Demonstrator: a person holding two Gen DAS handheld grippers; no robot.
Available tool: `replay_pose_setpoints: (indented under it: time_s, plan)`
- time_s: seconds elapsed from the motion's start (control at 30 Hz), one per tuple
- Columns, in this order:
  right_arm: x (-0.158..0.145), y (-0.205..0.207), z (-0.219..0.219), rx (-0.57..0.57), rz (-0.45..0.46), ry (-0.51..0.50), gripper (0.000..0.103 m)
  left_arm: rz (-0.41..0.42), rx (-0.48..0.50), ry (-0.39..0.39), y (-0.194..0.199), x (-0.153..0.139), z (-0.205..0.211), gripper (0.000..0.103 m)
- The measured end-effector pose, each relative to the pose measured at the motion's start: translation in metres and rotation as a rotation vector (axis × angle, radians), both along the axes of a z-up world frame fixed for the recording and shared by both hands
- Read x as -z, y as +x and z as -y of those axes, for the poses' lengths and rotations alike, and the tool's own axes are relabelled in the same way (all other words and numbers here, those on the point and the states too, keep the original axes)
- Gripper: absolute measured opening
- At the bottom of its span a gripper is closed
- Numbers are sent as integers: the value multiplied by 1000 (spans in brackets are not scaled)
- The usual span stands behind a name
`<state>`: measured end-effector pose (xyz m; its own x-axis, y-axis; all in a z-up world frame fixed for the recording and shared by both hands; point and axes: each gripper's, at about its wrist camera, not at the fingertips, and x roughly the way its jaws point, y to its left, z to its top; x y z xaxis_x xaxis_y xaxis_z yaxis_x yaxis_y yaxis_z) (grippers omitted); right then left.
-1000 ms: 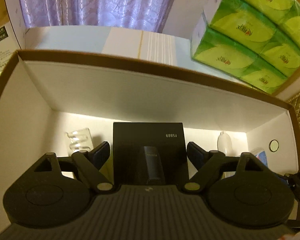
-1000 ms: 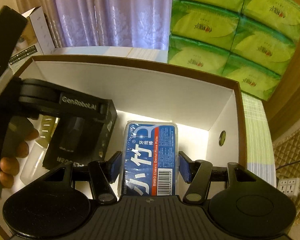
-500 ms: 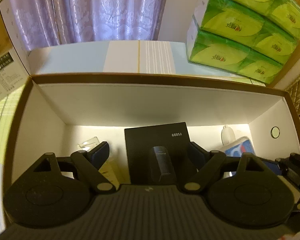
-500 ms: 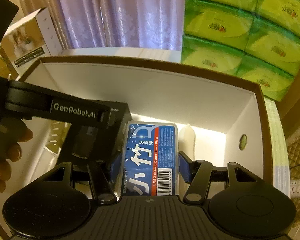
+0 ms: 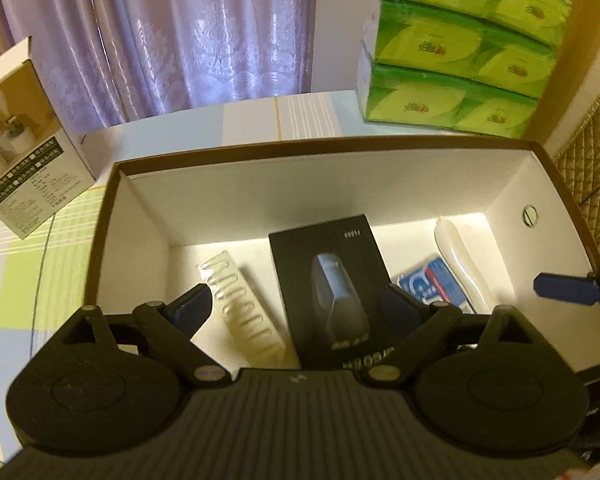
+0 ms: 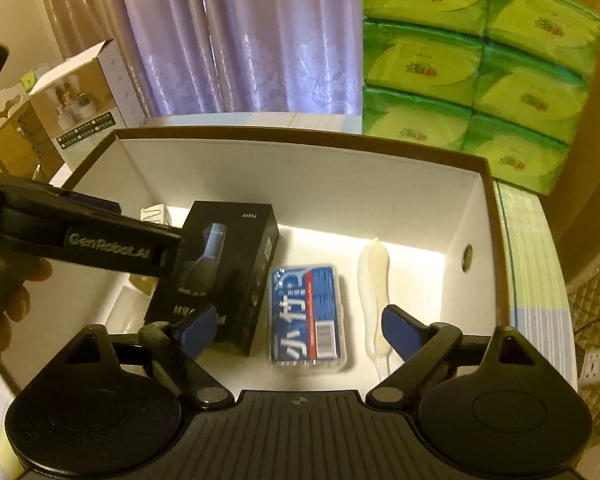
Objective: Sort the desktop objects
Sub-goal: 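Lower the FLYCO box into the box and open left tool while right tool releases the floss box, then withdraw both tools from the box back toward the table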
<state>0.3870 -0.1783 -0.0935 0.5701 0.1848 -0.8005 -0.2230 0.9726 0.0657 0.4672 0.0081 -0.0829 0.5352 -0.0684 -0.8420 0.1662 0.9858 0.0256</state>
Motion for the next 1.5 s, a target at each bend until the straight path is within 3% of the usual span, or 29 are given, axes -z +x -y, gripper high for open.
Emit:
replay_pose_setpoints:
  time_s: [0.63,1.5]
  plan:
    - [-41,-71,13,89,42,68,97,55,11,27,-88,-45,-21,94]
    - [-88,-171,4,90,146,94,101,144,3,41,-205,-91,-25,95]
